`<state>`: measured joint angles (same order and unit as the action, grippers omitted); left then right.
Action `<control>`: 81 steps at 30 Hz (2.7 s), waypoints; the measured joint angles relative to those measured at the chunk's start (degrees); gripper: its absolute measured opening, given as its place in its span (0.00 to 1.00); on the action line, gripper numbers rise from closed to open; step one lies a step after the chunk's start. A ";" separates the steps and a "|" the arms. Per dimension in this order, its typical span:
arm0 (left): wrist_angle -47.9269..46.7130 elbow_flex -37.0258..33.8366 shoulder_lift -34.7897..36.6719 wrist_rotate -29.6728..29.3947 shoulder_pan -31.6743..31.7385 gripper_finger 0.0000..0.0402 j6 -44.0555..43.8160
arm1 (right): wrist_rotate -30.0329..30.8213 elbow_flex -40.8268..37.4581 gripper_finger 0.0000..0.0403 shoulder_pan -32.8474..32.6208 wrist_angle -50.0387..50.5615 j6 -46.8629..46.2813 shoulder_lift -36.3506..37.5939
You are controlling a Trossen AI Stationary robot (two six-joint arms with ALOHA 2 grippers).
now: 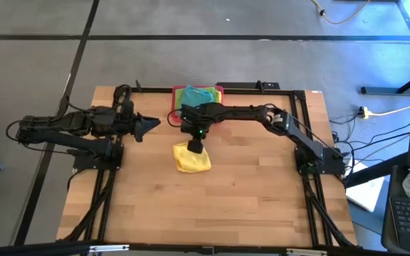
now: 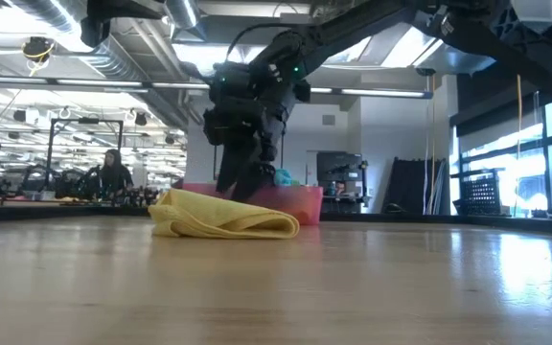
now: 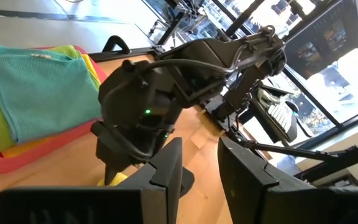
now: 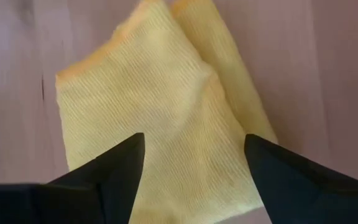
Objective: Fold microfiber towels
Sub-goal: Stack the folded yellow microfiber cloth on top of the blue microfiber cloth in the bin
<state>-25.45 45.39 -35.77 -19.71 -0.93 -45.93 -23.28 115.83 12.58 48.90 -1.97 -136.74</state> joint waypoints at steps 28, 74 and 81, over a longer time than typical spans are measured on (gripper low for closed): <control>-2.03 0.00 -0.72 1.57 -0.02 0.24 0.43 | 1.59 0.08 0.69 1.45 2.64 2.18 -3.10; -0.55 0.00 -4.90 -1.19 -11.80 0.24 -8.00 | -2.20 -0.04 0.69 -1.20 4.18 7.10 -4.09; -0.63 0.00 -5.13 -1.19 -13.07 0.24 -7.57 | -2.10 -0.04 0.69 -1.25 3.90 4.34 -4.11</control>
<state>-26.09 45.39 -40.90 -20.91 -14.00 -53.51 -25.38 115.79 11.33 52.80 2.37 -140.86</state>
